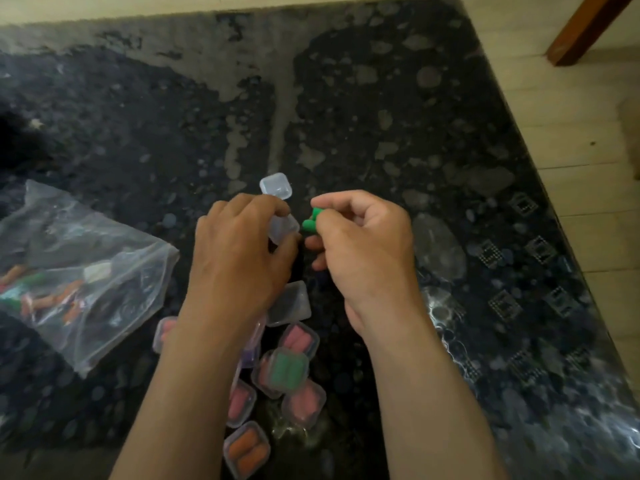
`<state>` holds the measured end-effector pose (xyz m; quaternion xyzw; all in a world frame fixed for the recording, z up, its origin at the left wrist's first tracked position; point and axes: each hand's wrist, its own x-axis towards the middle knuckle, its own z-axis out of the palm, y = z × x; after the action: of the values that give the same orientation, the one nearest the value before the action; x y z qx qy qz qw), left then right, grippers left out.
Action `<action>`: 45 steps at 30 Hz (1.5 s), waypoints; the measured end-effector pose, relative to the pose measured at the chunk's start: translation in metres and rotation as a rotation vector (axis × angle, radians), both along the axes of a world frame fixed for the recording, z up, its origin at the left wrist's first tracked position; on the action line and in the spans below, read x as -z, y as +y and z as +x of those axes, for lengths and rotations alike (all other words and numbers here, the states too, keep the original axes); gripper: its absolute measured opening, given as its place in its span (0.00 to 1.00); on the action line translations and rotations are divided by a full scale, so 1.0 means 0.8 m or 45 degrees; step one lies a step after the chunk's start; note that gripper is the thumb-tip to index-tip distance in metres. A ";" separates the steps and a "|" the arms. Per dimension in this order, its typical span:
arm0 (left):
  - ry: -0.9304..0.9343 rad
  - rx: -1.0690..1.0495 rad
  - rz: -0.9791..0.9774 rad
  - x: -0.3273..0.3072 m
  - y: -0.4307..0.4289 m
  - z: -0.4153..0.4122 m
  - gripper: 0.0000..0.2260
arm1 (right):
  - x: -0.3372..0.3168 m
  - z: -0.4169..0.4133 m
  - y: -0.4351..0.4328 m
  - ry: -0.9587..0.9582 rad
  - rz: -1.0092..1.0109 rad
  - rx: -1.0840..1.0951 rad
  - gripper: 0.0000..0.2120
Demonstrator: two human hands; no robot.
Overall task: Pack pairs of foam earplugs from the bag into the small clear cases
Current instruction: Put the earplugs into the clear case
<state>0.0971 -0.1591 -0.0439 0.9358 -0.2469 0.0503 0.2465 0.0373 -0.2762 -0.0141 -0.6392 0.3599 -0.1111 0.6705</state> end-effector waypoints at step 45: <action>0.036 0.163 -0.496 -0.050 0.093 -0.036 0.21 | -0.031 0.008 0.067 0.102 0.230 -0.525 0.18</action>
<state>0.0682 -0.0850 -0.0040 0.8535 -0.2880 0.0683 0.4288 0.0436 -0.2225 0.0106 -0.6406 0.2564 0.0866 0.7186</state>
